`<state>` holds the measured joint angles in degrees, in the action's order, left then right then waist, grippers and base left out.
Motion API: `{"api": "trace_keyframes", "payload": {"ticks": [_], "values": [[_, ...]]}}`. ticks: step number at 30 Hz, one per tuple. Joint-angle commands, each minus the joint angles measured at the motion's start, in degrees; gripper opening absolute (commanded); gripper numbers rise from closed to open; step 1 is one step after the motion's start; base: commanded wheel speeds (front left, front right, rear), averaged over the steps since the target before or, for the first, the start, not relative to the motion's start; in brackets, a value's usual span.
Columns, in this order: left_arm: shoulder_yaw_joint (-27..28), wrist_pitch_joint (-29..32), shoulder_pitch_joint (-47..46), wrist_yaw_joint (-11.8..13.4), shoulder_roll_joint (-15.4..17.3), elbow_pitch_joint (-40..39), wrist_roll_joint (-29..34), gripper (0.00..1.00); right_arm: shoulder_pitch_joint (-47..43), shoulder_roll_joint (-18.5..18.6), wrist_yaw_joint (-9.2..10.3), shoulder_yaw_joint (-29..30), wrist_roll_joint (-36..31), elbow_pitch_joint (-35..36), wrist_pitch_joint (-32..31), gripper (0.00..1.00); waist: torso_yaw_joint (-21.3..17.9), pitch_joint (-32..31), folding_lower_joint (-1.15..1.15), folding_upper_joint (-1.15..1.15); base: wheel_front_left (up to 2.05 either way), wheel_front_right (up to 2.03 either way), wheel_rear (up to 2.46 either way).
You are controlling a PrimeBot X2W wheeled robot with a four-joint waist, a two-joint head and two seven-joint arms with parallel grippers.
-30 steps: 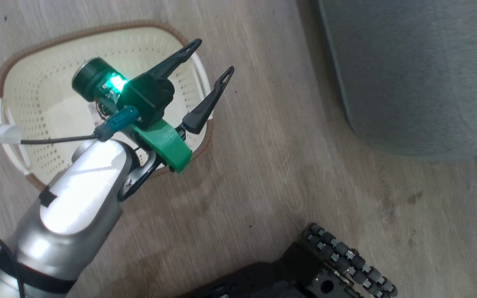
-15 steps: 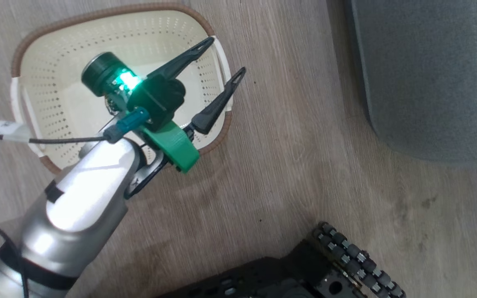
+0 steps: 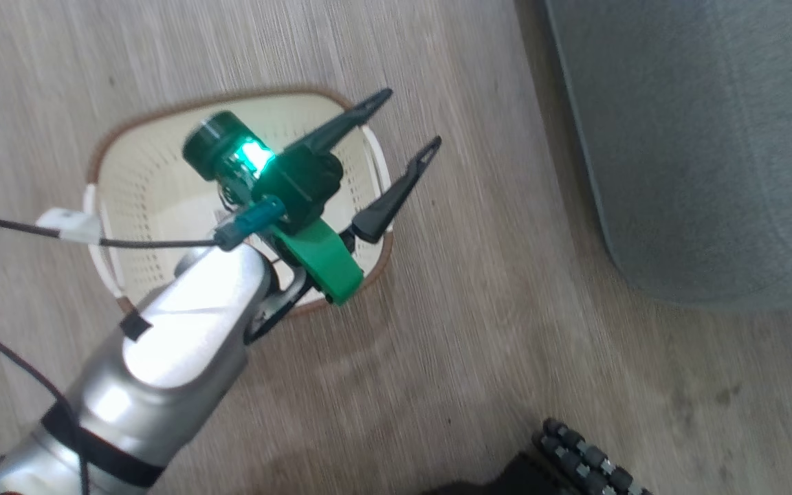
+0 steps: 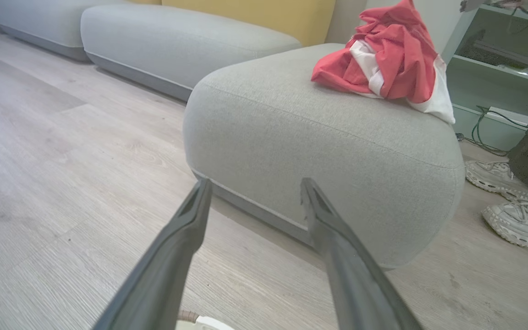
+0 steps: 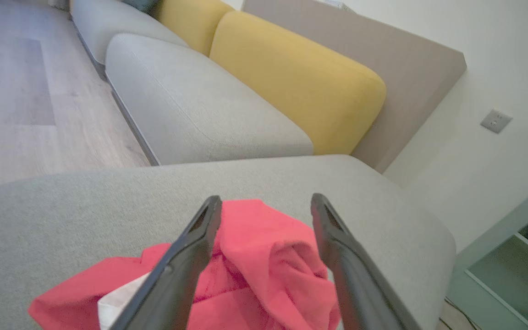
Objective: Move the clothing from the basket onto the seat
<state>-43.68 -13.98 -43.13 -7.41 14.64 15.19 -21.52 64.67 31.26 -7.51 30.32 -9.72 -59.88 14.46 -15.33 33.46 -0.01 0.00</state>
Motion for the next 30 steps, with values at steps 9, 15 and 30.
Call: {"api": "trace_keyframes", "payload": {"ticks": [9, 15, 30], "values": [[0.65, -0.98, 3.51, -0.07, -3.08, 1.58, -1.2, 1.0, -8.1, 2.86, 0.02, -13.2, 10.26, 6.8, 0.52, 1.0, 1.11, -12.31, 0.01, 0.0, 0.0, 0.0, 0.0], [1.62, -1.0, 5.79, -0.06, -5.13, 1.62, -0.58, 1.0, -12.74, 3.25, 0.02, -18.84, 14.73, 10.1, 0.53, 1.0, 2.37, -16.6, 0.01, 0.0, 0.0, 0.0, 0.0], [5.45, -1.01, 12.81, -0.07, -8.15, 2.27, 1.16, 1.0, -27.86, -4.11, 0.02, -23.71, 17.69, 24.05, 0.53, 1.0, 5.97, -25.51, 0.01, 0.0, 0.0, 0.0, 0.0]]}}
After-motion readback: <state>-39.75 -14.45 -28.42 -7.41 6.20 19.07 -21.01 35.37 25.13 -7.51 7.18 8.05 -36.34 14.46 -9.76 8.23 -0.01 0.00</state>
